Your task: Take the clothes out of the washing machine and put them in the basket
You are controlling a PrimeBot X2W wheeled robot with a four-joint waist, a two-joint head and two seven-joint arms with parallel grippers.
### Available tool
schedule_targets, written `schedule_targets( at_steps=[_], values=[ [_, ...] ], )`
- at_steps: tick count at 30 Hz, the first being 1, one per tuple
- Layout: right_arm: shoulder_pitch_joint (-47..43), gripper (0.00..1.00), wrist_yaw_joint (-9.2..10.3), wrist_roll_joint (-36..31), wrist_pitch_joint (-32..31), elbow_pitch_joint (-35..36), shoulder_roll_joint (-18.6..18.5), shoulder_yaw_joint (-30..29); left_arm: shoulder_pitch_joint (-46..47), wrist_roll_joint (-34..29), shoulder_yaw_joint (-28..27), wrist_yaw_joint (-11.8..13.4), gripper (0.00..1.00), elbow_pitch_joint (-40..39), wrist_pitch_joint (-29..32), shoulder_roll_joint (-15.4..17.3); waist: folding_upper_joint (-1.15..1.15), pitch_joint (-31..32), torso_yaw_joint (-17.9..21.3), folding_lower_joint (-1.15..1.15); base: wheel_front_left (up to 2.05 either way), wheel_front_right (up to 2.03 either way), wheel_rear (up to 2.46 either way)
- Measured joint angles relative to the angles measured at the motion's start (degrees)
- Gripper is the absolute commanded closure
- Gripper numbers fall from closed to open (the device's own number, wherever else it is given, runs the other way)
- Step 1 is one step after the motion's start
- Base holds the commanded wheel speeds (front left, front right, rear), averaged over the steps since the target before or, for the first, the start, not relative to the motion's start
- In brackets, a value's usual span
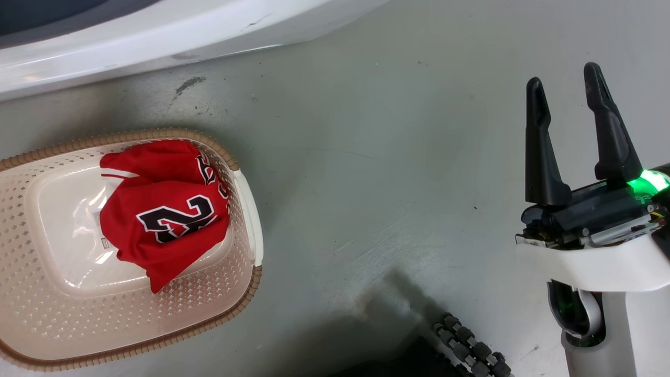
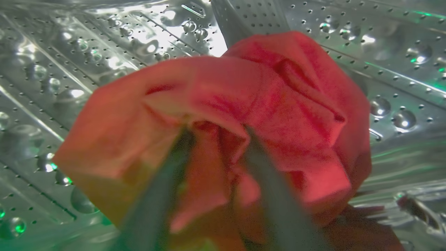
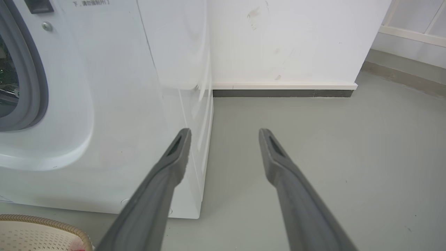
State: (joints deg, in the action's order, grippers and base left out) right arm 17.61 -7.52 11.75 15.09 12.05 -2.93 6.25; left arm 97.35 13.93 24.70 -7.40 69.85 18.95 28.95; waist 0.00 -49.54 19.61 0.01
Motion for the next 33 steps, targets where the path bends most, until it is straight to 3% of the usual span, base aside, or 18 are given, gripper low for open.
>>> schedule_targets(
  at_steps=[9, 16, 33],
  values=[
    [0.01, 0.0, 0.0, -0.21, 0.0, -0.27, 0.0, -0.16, 0.02, 1.26, 0.82, 0.0, 1.0, 0.47, -4.75, -0.02, 0.0, 0.7, -0.48, 0.0, 0.0, 0.0, 0.0],
    [0.01, 0.0, 0.0, -1.65, 0.0, -0.74, 0.01, -0.2, -2.98, 3.83, 1.29, 0.0, 1.0, 0.24, -11.38, -2.82, 0.0, 3.27, -1.73, 0.0, 0.0, 0.0, 0.0],
    [-4.04, 0.0, 0.0, -6.32, 0.0, -3.39, 0.03, -0.75, -22.78, 12.94, 4.76, 0.0, 1.0, -3.8, -29.59, -9.94, 0.0, 16.49, -7.66, -0.01, 0.0, 0.0, 0.0]
  ],
)
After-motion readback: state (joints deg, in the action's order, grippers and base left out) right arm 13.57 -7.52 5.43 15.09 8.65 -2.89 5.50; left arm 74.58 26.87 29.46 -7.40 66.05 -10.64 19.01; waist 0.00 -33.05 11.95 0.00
